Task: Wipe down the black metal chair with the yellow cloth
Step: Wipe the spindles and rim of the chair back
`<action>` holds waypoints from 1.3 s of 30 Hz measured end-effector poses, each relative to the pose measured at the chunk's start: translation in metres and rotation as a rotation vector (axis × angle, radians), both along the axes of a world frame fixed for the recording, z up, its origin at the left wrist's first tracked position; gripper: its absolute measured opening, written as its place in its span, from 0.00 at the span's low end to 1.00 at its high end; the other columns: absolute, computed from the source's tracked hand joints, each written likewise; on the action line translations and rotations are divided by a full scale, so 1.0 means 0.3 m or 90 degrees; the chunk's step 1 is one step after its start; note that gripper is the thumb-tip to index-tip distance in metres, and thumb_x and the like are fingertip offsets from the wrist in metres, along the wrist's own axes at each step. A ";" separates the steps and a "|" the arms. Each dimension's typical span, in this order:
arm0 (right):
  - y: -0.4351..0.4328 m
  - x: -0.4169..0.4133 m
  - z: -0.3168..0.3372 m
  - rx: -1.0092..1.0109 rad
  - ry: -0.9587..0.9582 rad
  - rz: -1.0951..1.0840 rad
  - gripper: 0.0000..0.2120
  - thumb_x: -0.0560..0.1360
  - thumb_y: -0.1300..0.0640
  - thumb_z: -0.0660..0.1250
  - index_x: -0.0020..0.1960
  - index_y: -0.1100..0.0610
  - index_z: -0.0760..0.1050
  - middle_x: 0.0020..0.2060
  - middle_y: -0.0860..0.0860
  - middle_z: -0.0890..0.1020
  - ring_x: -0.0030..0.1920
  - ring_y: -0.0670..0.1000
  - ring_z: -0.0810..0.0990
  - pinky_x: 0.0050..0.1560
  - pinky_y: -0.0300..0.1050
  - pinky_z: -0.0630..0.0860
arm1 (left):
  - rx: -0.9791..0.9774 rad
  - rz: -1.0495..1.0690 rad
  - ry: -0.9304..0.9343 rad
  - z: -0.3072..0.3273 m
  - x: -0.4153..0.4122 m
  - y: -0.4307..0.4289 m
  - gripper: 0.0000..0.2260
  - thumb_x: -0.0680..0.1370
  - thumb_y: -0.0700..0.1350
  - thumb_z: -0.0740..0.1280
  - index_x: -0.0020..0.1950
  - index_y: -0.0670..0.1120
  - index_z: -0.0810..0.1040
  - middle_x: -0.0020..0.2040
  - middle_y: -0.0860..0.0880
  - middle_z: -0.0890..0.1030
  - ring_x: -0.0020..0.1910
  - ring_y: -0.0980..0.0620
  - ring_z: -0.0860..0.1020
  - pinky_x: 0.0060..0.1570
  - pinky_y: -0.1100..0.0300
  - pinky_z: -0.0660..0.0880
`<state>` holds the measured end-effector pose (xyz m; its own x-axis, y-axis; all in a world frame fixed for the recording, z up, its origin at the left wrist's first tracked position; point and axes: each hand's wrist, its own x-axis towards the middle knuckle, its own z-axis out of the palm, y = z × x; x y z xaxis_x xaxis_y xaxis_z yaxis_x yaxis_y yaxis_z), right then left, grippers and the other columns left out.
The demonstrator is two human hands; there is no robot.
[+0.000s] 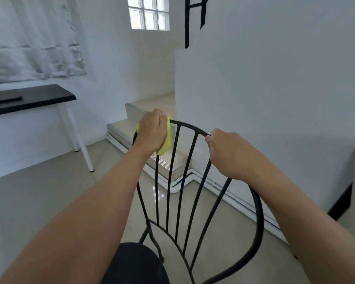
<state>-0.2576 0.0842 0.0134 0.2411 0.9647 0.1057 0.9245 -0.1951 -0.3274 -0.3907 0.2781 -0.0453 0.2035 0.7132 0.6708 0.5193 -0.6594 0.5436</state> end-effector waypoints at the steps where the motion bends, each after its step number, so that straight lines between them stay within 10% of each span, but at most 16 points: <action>1: -0.003 -0.003 0.000 -0.002 -0.001 0.002 0.17 0.86 0.56 0.49 0.37 0.54 0.58 0.33 0.52 0.70 0.30 0.49 0.66 0.28 0.42 0.59 | 0.010 -0.008 0.014 0.005 0.015 -0.031 0.14 0.80 0.46 0.50 0.39 0.44 0.68 0.35 0.48 0.70 0.38 0.46 0.70 0.40 0.50 0.67; 7: -0.025 -0.002 0.004 -0.005 -0.018 0.016 0.17 0.86 0.52 0.48 0.39 0.55 0.60 0.35 0.52 0.72 0.31 0.50 0.67 0.29 0.43 0.61 | 0.137 -0.136 0.060 0.000 0.081 -0.125 0.11 0.82 0.44 0.51 0.41 0.48 0.68 0.38 0.50 0.71 0.40 0.48 0.68 0.46 0.53 0.66; 13: -0.002 0.001 0.027 -0.053 -0.071 0.025 0.14 0.85 0.57 0.50 0.40 0.55 0.61 0.37 0.53 0.73 0.33 0.51 0.70 0.31 0.44 0.63 | -0.094 0.010 -0.045 -0.041 -0.038 0.077 0.21 0.80 0.55 0.47 0.43 0.44 0.72 0.38 0.44 0.78 0.39 0.43 0.79 0.43 0.44 0.77; 19: 0.211 -0.053 0.050 -0.080 -0.129 0.066 0.03 0.82 0.60 0.52 0.52 0.58 0.64 0.43 0.54 0.72 0.43 0.55 0.74 0.41 0.47 0.68 | 0.098 -0.068 0.029 -0.015 0.029 -0.050 0.12 0.81 0.43 0.51 0.39 0.46 0.66 0.35 0.56 0.66 0.38 0.48 0.66 0.42 0.55 0.61; 26: 0.251 -0.039 0.028 -0.064 -0.156 0.081 0.07 0.84 0.58 0.50 0.49 0.57 0.64 0.40 0.52 0.71 0.37 0.51 0.70 0.32 0.44 0.62 | -0.215 0.090 -0.110 -0.119 -0.119 0.111 0.16 0.85 0.49 0.47 0.46 0.44 0.70 0.40 0.49 0.73 0.44 0.46 0.73 0.43 0.55 0.65; 33: 0.379 -0.149 0.061 -0.098 -0.221 0.104 0.14 0.85 0.54 0.50 0.65 0.60 0.67 0.57 0.59 0.75 0.51 0.58 0.72 0.49 0.49 0.68 | 0.007 0.012 -0.072 -0.155 -0.082 0.150 0.13 0.84 0.53 0.48 0.43 0.54 0.66 0.41 0.52 0.71 0.43 0.46 0.72 0.45 0.47 0.71; 39: 0.521 -0.204 0.024 -0.042 -0.279 0.129 0.05 0.83 0.58 0.52 0.50 0.55 0.65 0.37 0.50 0.67 0.44 0.57 0.72 0.43 0.49 0.67 | -0.070 -0.015 -0.194 -0.250 -0.133 0.146 0.12 0.84 0.50 0.50 0.56 0.47 0.71 0.48 0.51 0.75 0.48 0.49 0.74 0.47 0.52 0.72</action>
<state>-0.3188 0.2405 0.0207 -0.0061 0.9957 0.0929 0.9942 -0.0040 0.1076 -0.4305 0.3218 -0.1204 0.0217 0.7822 0.6226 0.3070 -0.5979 0.7405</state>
